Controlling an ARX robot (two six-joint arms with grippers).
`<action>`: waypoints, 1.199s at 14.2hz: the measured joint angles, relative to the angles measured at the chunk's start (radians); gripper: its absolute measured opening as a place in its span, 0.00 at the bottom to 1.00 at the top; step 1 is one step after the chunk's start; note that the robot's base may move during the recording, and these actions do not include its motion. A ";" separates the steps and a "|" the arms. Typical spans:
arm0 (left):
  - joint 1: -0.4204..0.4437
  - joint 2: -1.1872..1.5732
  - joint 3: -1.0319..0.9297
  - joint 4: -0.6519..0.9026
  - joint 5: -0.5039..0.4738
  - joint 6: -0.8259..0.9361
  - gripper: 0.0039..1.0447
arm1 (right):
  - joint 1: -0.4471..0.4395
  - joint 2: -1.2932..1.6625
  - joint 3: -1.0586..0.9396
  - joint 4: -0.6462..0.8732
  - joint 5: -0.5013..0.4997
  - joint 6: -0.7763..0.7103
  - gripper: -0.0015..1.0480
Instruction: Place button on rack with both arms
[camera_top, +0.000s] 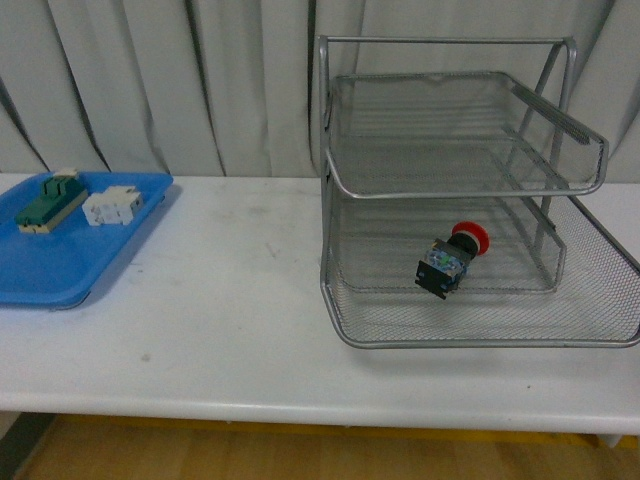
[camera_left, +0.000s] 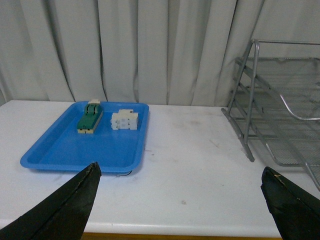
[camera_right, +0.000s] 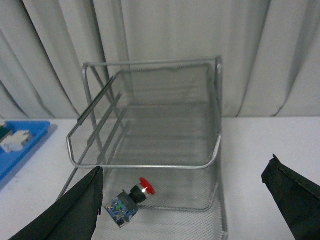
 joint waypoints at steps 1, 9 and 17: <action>0.000 0.000 0.000 0.000 0.000 0.000 0.94 | 0.034 0.115 0.090 -0.066 0.011 0.020 0.94; 0.000 0.000 0.000 0.000 0.000 0.000 0.94 | 0.224 0.492 0.346 -0.453 0.029 0.042 0.02; 0.000 0.000 0.000 0.000 0.000 0.000 0.94 | 0.270 0.653 0.215 -0.389 0.034 0.042 0.02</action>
